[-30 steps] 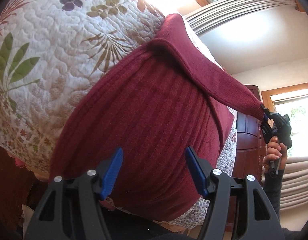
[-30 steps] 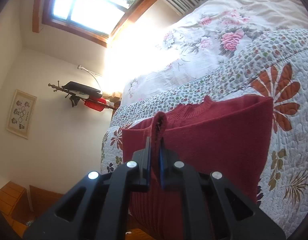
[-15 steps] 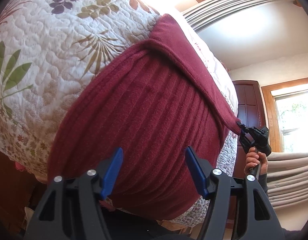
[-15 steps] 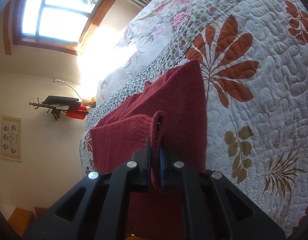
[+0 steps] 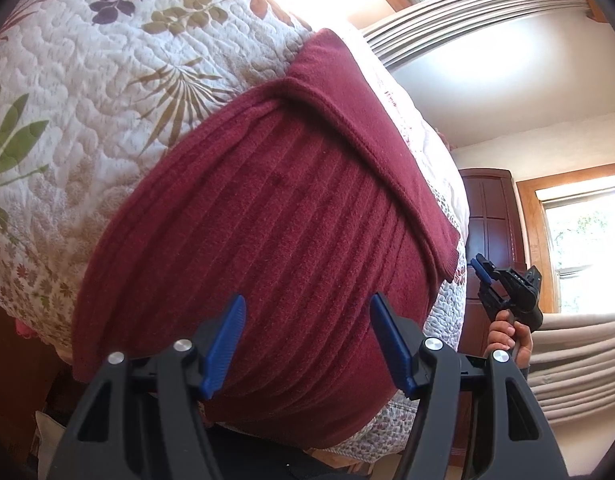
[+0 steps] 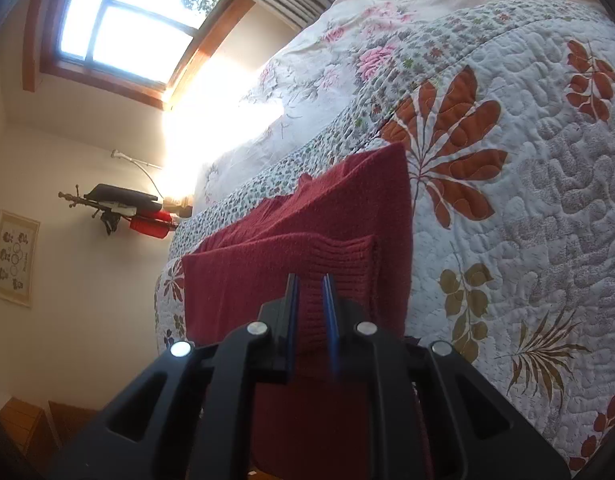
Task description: Fold small clothes
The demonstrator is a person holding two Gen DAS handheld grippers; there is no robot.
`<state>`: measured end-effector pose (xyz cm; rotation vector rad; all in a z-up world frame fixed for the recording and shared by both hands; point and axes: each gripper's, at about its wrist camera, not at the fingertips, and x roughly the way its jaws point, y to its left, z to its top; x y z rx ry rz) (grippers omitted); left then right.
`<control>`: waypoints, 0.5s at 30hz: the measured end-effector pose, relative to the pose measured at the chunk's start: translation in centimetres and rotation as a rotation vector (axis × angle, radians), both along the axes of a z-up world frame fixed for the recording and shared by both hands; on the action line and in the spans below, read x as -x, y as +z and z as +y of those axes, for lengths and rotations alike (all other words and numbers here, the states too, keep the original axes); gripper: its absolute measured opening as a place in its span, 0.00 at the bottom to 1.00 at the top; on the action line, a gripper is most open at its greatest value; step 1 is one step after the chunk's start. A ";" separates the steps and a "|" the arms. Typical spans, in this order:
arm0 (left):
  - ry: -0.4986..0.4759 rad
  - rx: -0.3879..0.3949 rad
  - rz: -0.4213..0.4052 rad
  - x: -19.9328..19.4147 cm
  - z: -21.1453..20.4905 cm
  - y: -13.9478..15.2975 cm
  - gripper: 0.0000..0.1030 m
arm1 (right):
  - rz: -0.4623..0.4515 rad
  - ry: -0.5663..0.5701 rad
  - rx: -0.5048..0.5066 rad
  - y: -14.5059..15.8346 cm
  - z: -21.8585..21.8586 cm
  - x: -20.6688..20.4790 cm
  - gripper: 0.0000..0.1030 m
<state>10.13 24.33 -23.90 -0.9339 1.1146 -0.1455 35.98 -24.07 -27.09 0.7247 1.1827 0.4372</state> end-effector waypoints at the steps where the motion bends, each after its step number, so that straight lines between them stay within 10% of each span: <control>1: -0.004 0.000 -0.001 -0.1 -0.2 0.0 0.63 | 0.014 0.021 0.000 -0.7 0.7 0.0 0.13; 8: 0.003 -0.039 -0.002 0.7 -1.2 0.8 0.63 | 0.104 0.030 -0.014 -5.6 0.1 0.2 0.02; 15: 0.028 -0.232 -0.021 4.2 3.3 3.5 0.85 | -0.006 0.037 -0.019 -2.3 -4.2 6.0 0.34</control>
